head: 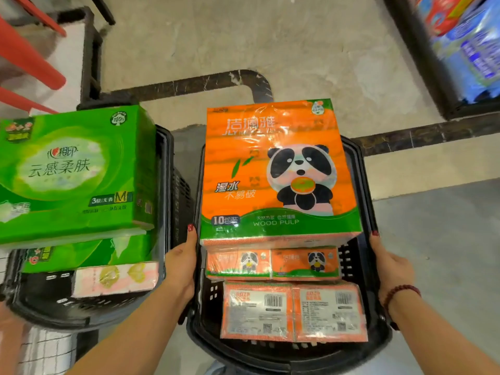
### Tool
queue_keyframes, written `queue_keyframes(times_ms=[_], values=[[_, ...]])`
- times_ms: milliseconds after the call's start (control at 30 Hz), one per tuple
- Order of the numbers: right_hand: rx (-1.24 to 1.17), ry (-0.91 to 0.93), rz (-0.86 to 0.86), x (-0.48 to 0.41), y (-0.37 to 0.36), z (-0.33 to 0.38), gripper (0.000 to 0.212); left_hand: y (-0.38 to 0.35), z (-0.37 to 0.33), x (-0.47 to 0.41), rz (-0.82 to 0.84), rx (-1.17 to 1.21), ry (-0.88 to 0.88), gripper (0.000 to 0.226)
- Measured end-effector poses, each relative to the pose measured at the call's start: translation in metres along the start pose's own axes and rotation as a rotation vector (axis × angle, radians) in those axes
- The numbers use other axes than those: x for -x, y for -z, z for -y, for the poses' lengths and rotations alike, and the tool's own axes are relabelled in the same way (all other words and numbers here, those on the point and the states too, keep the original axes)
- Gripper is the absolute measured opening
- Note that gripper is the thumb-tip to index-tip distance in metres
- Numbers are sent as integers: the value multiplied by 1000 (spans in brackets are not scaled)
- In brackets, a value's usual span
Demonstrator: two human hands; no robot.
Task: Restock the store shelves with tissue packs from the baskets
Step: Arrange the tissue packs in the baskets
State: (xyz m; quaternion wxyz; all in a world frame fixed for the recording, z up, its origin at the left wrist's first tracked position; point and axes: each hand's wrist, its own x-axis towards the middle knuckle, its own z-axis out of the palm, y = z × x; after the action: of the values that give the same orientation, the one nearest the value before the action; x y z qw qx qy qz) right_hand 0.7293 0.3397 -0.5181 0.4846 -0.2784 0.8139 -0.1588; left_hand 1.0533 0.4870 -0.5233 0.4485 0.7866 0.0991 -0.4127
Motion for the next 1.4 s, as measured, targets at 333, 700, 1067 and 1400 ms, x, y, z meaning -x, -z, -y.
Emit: queue_keyframes(times_ms=[333,700,1067,1400], values=[[-231,-137,-187,106,135,27,56,-35,-86,116,218,-166,-131,44],[-478,-173,-303,39,276,75,51,-225,-162,202,357,-410,-221,38],[-681,-276,-435,-70,422,147,57,-478,-231,302,601,-634,-374,56],[-888,-398,-685,-182,529,207,59,-737,-264,371,815,-727,-386,55]])
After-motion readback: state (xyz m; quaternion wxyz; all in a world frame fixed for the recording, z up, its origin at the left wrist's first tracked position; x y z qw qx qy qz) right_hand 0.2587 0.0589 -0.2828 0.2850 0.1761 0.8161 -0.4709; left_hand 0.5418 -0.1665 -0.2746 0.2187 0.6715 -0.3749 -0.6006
